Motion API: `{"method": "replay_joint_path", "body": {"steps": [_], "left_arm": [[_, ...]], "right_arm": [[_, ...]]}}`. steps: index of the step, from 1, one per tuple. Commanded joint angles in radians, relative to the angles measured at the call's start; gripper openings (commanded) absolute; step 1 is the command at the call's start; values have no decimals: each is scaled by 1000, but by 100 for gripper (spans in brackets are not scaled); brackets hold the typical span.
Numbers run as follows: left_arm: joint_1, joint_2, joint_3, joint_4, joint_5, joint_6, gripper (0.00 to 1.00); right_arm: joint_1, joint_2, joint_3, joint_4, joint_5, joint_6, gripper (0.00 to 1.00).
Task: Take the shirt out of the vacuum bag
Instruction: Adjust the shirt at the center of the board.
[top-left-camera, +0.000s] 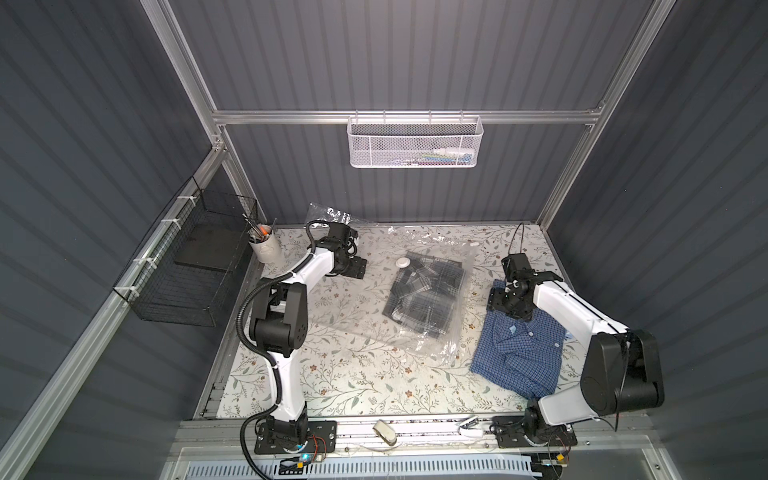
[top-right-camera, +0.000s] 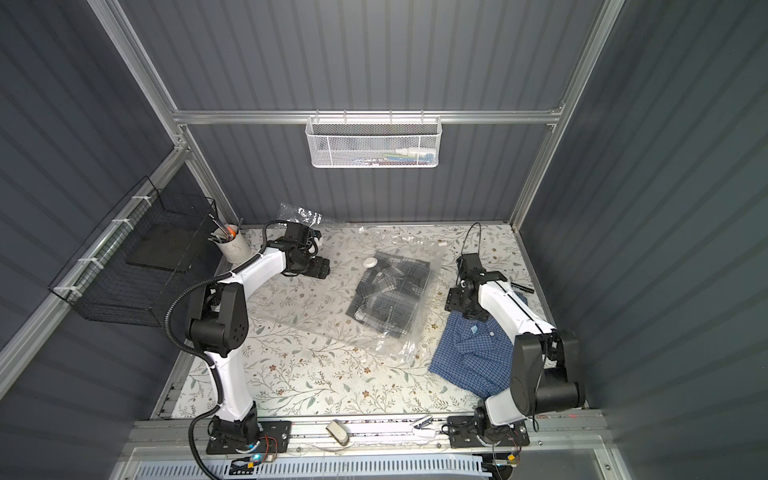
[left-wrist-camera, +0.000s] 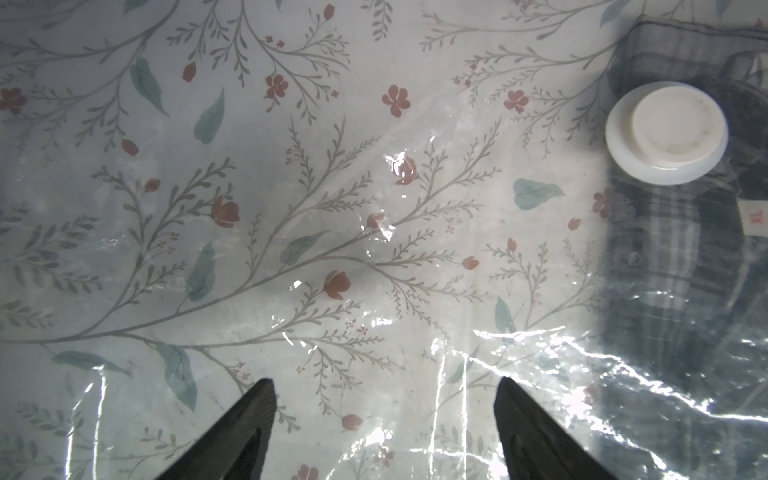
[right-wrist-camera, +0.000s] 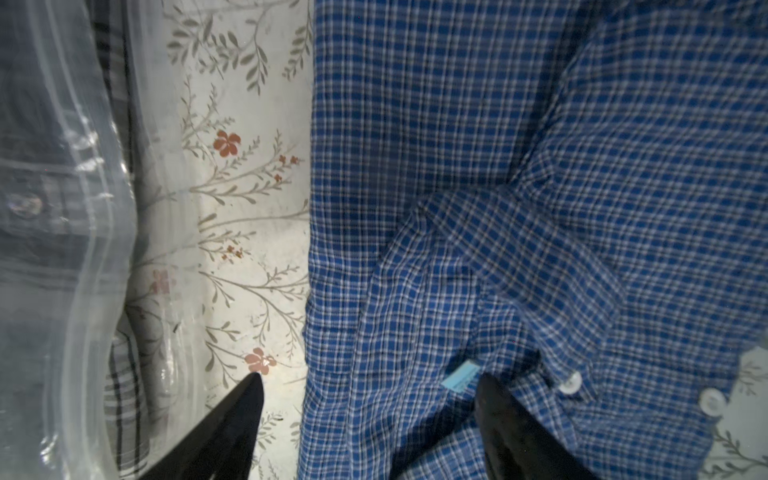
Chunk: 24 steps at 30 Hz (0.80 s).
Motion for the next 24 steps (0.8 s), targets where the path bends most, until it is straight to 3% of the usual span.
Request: {"method": "replay_joint_path", "body": {"steps": [1,16,24], "left_arm": [[4,7,6,-8,26,12,84],[4,10,5,-10,27,17,84],[4,0,2,-12,23,20,84]], "right_arm": [[36,29,-17,-56,111,38,77],[60,101,-63,13,103,70,54],[61,147,-18,-5,86,58,23]]}}
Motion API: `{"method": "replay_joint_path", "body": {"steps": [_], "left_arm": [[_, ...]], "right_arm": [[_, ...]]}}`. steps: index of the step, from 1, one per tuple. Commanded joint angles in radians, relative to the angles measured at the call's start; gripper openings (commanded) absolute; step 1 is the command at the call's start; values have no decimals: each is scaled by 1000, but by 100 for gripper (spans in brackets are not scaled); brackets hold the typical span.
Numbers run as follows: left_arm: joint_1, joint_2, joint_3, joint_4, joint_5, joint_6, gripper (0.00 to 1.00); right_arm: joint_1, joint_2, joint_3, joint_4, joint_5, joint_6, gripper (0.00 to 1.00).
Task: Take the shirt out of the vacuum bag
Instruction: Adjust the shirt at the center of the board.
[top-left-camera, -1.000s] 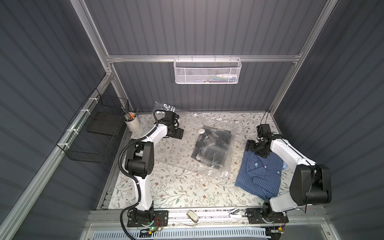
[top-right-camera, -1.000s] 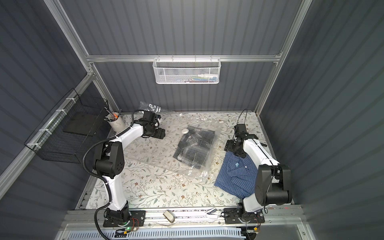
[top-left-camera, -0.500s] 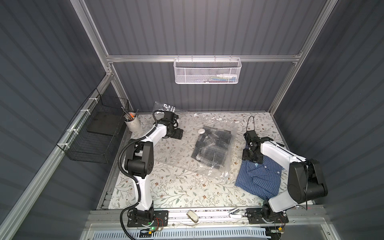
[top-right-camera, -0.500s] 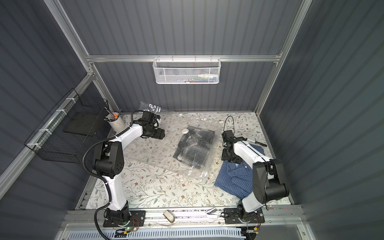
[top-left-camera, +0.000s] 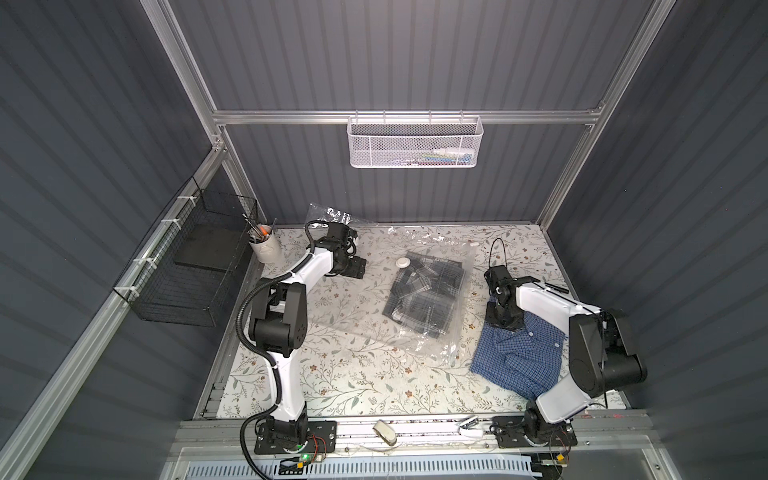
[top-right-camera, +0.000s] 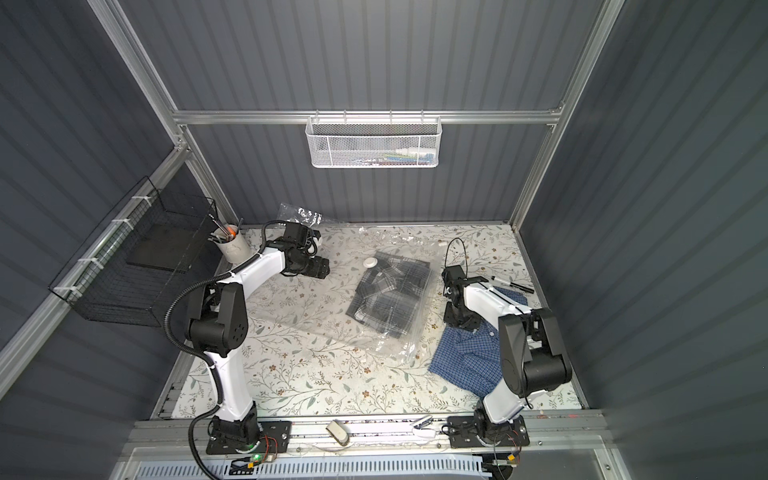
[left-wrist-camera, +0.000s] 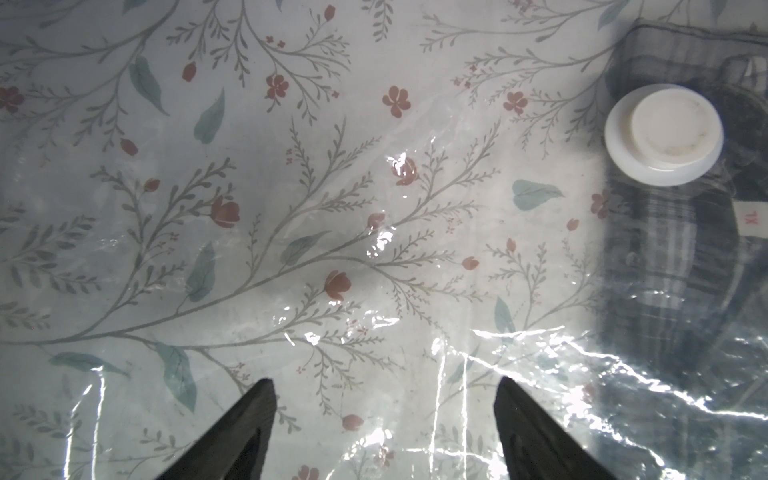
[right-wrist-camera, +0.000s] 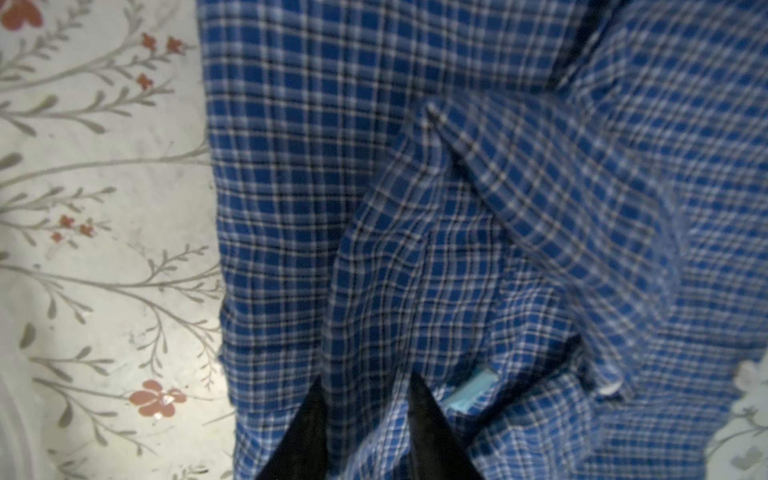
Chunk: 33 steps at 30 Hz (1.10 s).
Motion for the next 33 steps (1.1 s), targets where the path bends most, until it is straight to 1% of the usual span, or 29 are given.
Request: {"method": "replay_joint_path", "body": {"steps": [1,5,9,11,13,14,16,18,19,24,27,30,33], "left_arm": [[4,-1,2,-12,16,21,84],[4,-6,4,-13,11,20,84],[4,-6,3,-13,10,21,84],[4,-3,5,-12,9,21,85],[4,0,6,-15,11,21,84],[4,1,5,-14,11,21,84],[4,0,5,-15,8,22,85],[4,1,5,-16,6,22,85],[4,3,5,-15,6,23,85],[4,3,7,-17,5,25,85],[5,2,5,-18,5,25,85],[5,-2,5,-18,2,27,85],[5,-9,4,-16,1,32,85]], "right_arm": [[6,10,36,-17,-1,2,19],[31,-5,85,-50,23,-14,8],[82,-18,109,-42,10,-56,7],[95,6,110,-34,-14,-64,9],[98,41,111,-44,-17,-55,14],[99,54,109,-50,-11,-50,18],[99,68,110,-62,-5,-48,43],[99,66,117,-82,3,-46,60],[99,53,121,-87,5,-46,64],[82,-78,149,-108,-4,-45,67],[39,-112,165,-111,-38,-59,67],[-32,-106,142,-110,-46,-85,67],[-151,-92,79,-40,-153,-155,63]]}}
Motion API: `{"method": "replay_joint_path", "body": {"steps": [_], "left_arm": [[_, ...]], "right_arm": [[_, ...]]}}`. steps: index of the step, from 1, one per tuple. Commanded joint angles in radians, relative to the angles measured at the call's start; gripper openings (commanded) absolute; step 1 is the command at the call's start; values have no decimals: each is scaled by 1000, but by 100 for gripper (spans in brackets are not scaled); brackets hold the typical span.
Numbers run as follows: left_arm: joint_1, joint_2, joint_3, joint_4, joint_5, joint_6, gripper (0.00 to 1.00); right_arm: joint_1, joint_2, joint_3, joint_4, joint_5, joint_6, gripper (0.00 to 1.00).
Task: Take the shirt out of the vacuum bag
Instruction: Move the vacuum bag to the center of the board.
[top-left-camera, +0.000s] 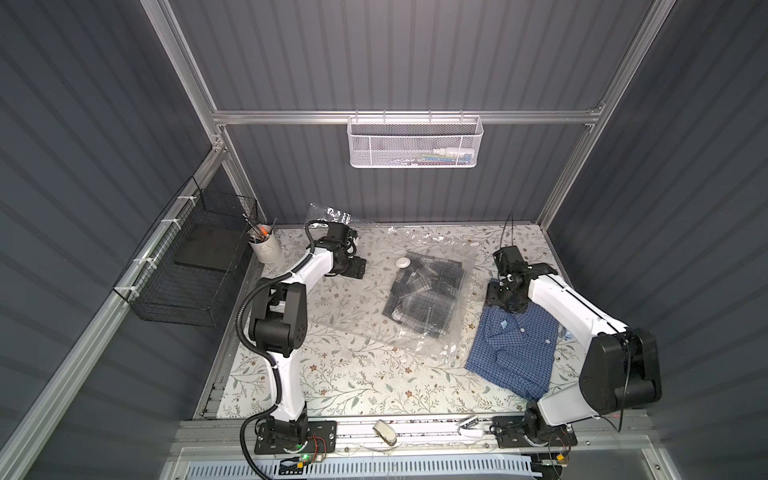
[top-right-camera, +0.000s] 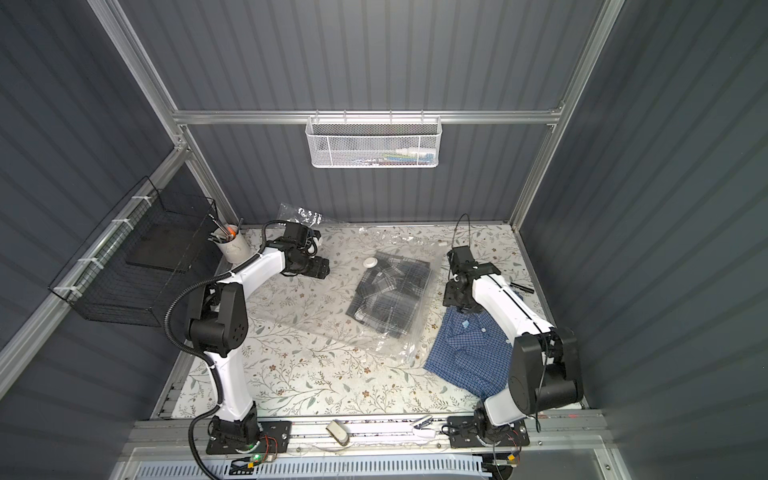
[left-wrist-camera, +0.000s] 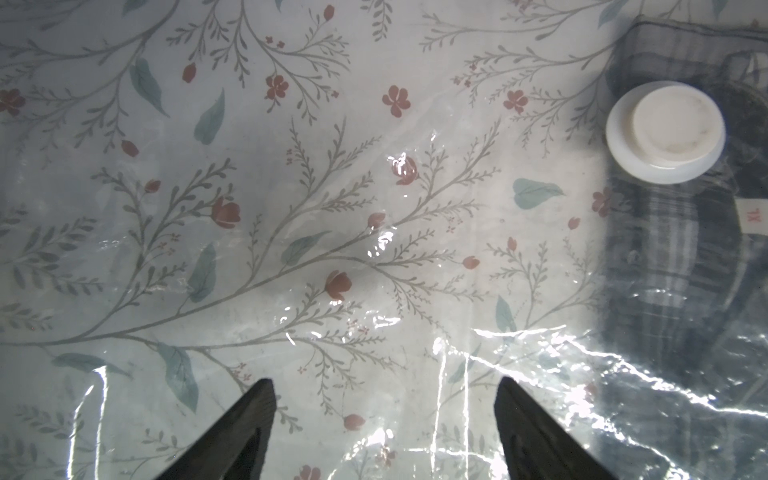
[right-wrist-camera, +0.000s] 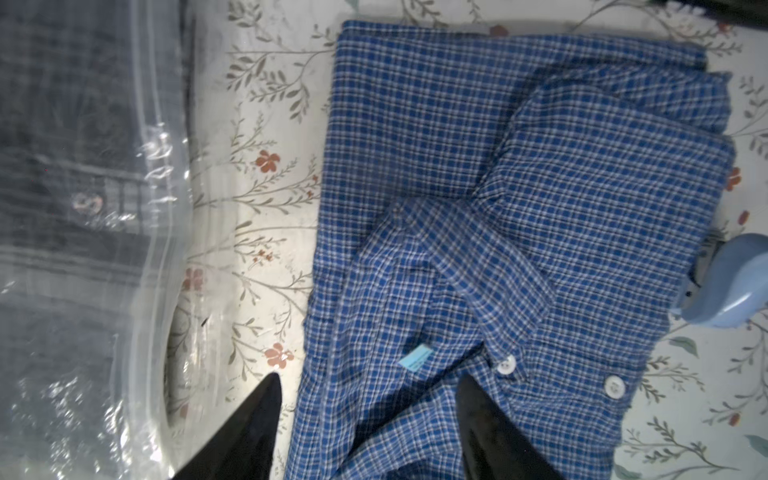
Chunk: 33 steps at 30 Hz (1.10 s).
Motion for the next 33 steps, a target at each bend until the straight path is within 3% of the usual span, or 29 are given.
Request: {"method": "replay_joint_path", "body": {"steps": [1,7,17,33], "left_arm": [[5,-9,5,-16,8,23,85],[4,-21,-5,-16,7,27,85],[5,-12,3,-21,0,29,85],[7,-15,0,-29,-24,30,85]], "right_arm": [[-110,44,-41,11,-96,-73,60],[-180,123,-4,44,-151,-148,54],[-174,353,131,29,-168,-265,47],[-61,518,332,15,-145,-440,47]]}}
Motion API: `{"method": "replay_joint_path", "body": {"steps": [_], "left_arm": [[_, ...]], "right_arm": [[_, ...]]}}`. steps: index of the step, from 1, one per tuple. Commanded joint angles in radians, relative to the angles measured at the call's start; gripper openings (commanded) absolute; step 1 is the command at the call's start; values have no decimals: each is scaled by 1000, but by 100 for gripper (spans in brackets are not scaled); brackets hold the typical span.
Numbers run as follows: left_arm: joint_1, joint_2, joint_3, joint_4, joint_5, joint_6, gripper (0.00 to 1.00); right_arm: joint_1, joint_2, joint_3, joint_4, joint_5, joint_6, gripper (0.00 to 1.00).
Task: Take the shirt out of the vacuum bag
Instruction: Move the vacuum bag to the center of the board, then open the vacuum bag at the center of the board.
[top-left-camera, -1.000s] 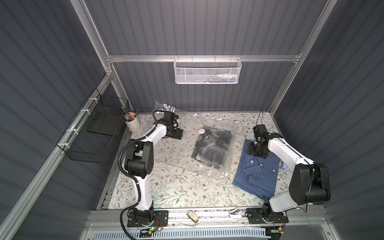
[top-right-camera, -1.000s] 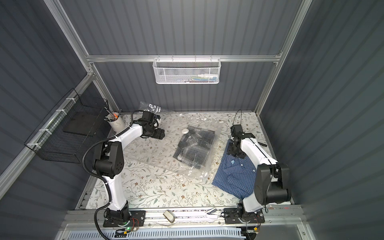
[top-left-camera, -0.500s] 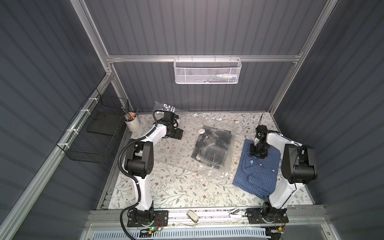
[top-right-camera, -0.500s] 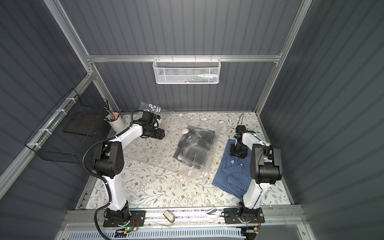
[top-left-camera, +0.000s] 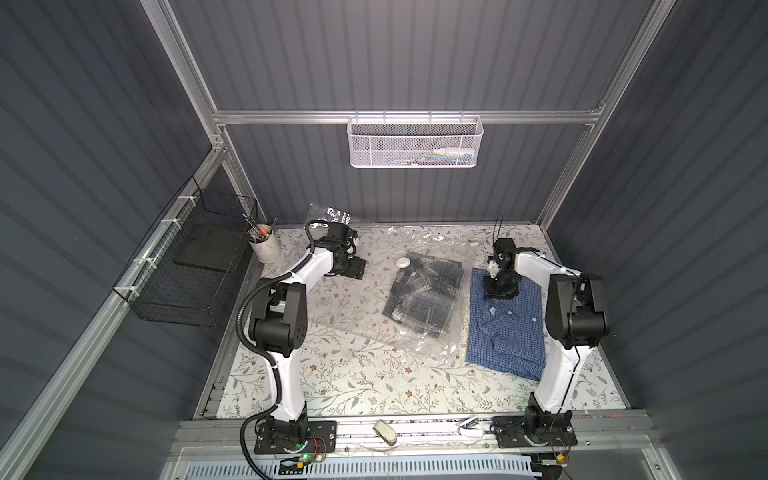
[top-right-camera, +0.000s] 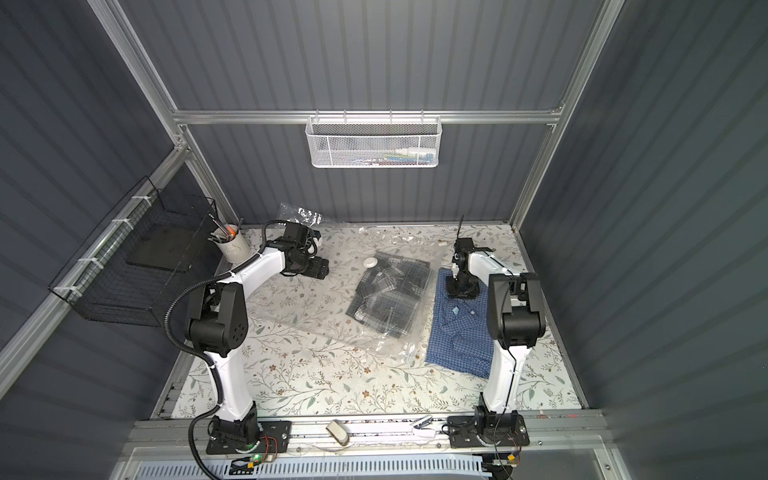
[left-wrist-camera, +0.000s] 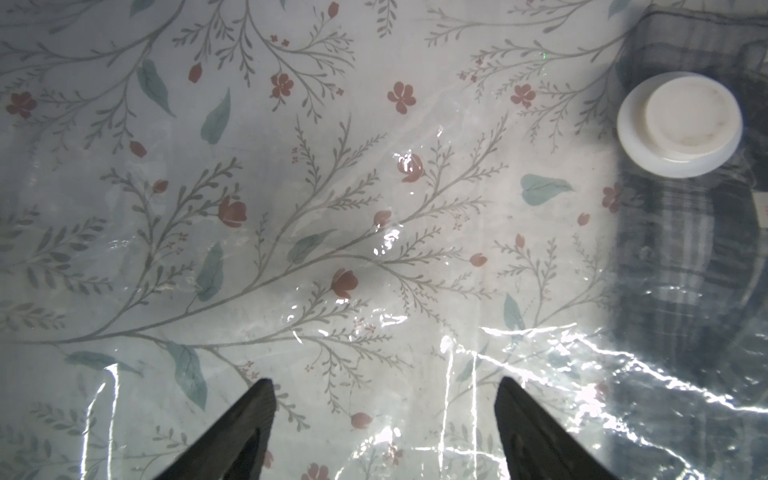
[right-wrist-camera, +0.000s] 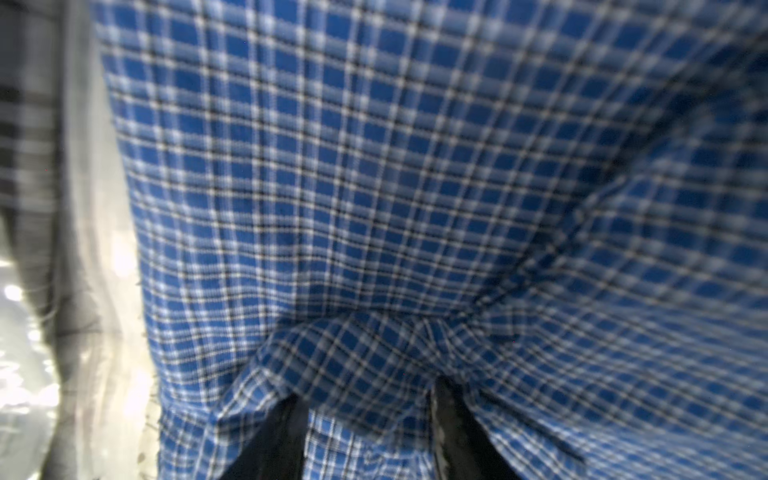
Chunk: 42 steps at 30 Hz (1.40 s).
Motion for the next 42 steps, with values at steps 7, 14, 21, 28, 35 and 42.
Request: {"method": "replay_joint_path", "body": {"steps": [7,14,21,28,35,42], "left_arm": [[10,-17,1,-28,-8,18,85],[8,-23,0,-25,-10,17,85],[8,-31,-1,-27,-8,13,85],[8,-40,6,-34,-14,13,85],[8,-46,20,-42,5,12,85],[4,-79,32,-48,90,17,86]], "right_arm": [[-4,33,25,6,49,-122,48],[-26,36,39,42,67,-192,48],[-50,33,44,57,59,-269,52],[-52,-70,35,94,35,-232,69],[-49,-299,-90,182,-27,7,73],[-30,-468,-369,330,-294,339,70]]}}
